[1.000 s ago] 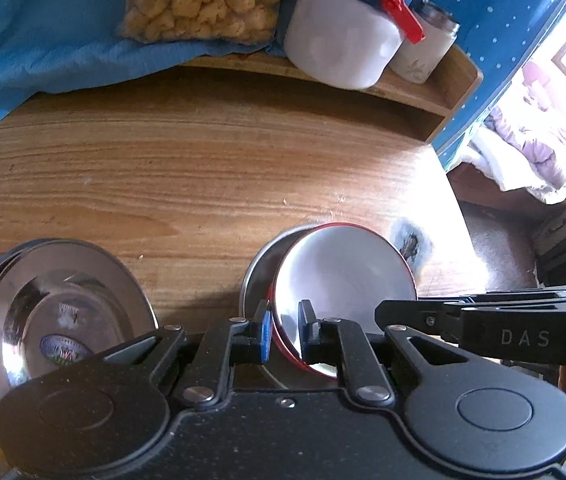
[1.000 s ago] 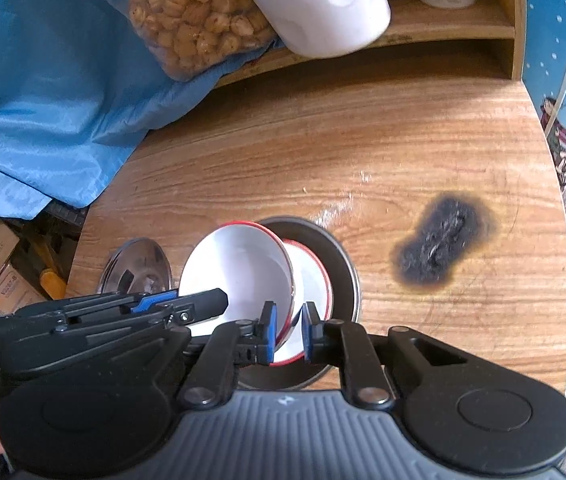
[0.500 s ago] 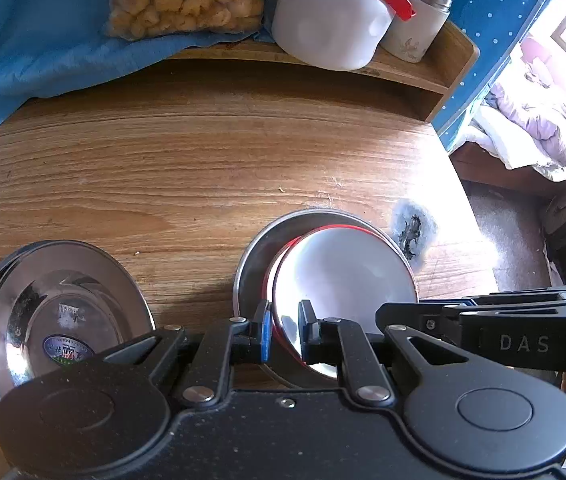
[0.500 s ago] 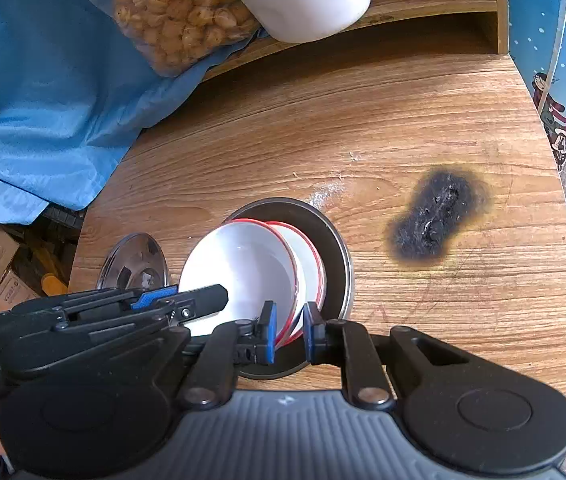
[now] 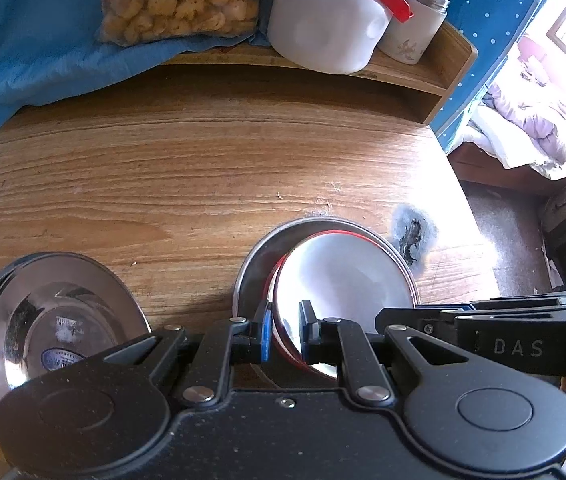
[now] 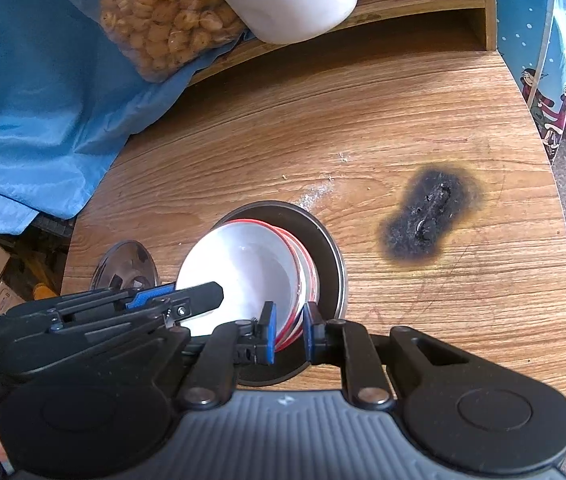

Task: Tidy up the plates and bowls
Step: 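Lower the small bowl into the larger white bowl and open both grippers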

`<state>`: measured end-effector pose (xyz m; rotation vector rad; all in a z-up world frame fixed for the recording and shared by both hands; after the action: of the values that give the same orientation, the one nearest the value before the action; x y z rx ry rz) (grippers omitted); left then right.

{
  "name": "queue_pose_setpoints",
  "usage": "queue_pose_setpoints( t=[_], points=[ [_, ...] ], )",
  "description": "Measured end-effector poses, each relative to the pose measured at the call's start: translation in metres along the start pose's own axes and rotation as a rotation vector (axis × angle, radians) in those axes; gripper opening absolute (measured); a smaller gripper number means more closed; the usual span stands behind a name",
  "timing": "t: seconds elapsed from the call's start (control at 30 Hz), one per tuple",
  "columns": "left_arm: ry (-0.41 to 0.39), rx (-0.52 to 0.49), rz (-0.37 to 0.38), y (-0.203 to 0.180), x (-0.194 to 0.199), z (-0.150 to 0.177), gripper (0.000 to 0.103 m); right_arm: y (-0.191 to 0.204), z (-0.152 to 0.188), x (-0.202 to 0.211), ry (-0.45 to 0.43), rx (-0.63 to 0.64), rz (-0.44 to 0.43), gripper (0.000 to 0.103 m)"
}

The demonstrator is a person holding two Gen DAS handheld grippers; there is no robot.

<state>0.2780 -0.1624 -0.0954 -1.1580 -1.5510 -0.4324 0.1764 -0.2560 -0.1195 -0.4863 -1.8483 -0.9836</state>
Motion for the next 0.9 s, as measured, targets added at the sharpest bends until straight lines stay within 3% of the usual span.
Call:
queue_pose_setpoints(
  t=[0.9],
  points=[
    [-0.005,0.000,0.009,0.001,-0.008,-0.014,0.018,0.000,-0.007,-0.004,0.013,0.013,0.022,0.019]
  ],
)
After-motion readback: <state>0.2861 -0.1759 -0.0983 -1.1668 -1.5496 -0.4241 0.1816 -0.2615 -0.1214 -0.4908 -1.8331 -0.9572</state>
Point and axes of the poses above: each gripper's, at about its wrist camera, not at the fingertips, and x roughly against the way its jaws point, y to its left, z to its underside, the point moved 8 cm from there along -x, roughly the way its jaws point, and after that the axes turned 4 degrees about z, right-handed, at the moved point
